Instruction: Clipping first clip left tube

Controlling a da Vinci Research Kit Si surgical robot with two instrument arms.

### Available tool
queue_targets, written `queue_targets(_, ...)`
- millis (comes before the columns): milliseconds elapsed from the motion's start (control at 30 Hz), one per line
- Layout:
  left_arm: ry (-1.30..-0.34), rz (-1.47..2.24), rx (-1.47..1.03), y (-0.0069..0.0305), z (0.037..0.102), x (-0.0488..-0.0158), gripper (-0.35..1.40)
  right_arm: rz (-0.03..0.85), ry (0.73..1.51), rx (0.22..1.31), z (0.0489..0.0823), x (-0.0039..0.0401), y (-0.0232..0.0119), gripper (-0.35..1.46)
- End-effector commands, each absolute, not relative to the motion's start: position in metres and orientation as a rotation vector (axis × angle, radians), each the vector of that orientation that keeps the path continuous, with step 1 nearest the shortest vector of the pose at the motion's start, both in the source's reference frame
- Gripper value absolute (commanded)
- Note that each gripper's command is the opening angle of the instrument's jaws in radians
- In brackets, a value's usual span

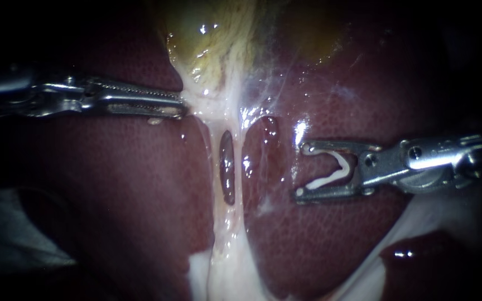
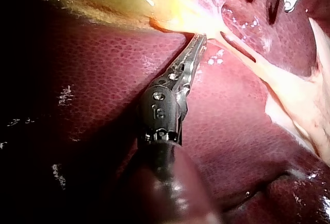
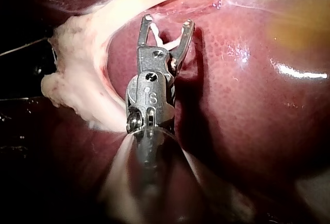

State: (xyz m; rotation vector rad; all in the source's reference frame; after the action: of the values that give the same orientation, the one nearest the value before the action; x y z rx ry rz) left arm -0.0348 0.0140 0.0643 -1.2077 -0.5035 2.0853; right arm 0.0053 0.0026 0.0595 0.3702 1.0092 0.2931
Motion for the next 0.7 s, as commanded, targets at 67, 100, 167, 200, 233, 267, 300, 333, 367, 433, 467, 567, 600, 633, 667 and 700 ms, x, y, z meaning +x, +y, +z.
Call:
queue_targets(67,-0.504,2.085,-1.208,0.0139,0.0637,-0.0348,-0.35,0.293,1.009,0.370,0.0595,0.0053,0.0026,0.49)
queue_targets(100,-0.507,2.084,-1.208,0.0139,0.0631,-0.0346,-0.35,0.292,1.010,0.373,0.0595,0.0053,0.0026,0.49)
queue_targets(167,-0.515,2.080,-1.207,0.0141,0.0618,-0.0343,-0.35,0.291,1.011,0.375,0.0595,0.0053,0.0026,0.49)
queue_targets(200,-0.522,2.077,-1.206,0.0144,0.0607,-0.0340,-0.35,0.291,1.011,0.375,0.0595,0.0053,0.0026,0.49)
queue_targets(233,-0.528,2.075,-1.205,0.0146,0.0599,-0.0337,-0.35,0.290,1.012,0.378,0.0595,0.0053,0.0026,0.49)
queue_targets(267,-0.528,2.063,-1.206,0.0149,0.0591,-0.0334,-0.35,0.290,1.012,0.378,0.0595,0.0053,0.0026,0.49)
queue_targets(300,-0.520,2.059,-1.213,0.0152,0.0580,-0.0330,-0.35,0.290,1.013,0.378,0.0595,0.0053,0.0026,0.49)
queue_targets(333,-0.516,2.057,-1.220,0.0154,0.0574,-0.0327,-0.35,0.288,1.014,0.380,0.0595,0.0053,0.0026,0.49)
queue_targets(367,-0.509,2.056,-1.225,0.0156,0.0567,-0.0324,-0.35,0.288,1.014,0.380,0.0595,0.0053,0.0026,0.49)
queue_targets(433,-0.499,2.054,-1.239,0.0158,0.0557,-0.0320,-0.35,0.288,1.014,0.380,0.0595,0.0054,0.0026,0.49)
queue_targets(467,-0.496,2.051,-1.240,0.0158,0.0554,-0.0319,-0.35,0.287,1.015,0.383,0.0595,0.0054,0.0026,0.49)
queue_targets(567,-0.496,2.051,-1.239,0.0157,0.0552,-0.0319,-0.35,0.284,1.018,0.390,0.0594,0.0057,0.0025,0.49)
queue_targets(600,-0.495,2.051,-1.239,0.0157,0.0552,-0.0319,-0.35,0.282,1.020,0.395,0.0593,0.0059,0.0025,0.49)
queue_targets(633,-0.495,2.051,-1.239,0.0157,0.0553,-0.0319,-0.35,0.277,1.021,0.403,0.0592,0.0062,0.0024,0.49)
queue_targets(667,-0.495,2.051,-1.239,0.0157,0.0554,-0.0319,-0.35,0.276,1.026,0.407,0.0590,0.0064,0.0023,0.49)
queue_targets(700,-0.495,2.051,-1.240,0.0157,0.0554,-0.0319,-0.35,0.273,1.029,0.412,0.0589,0.0068,0.0022,0.49)
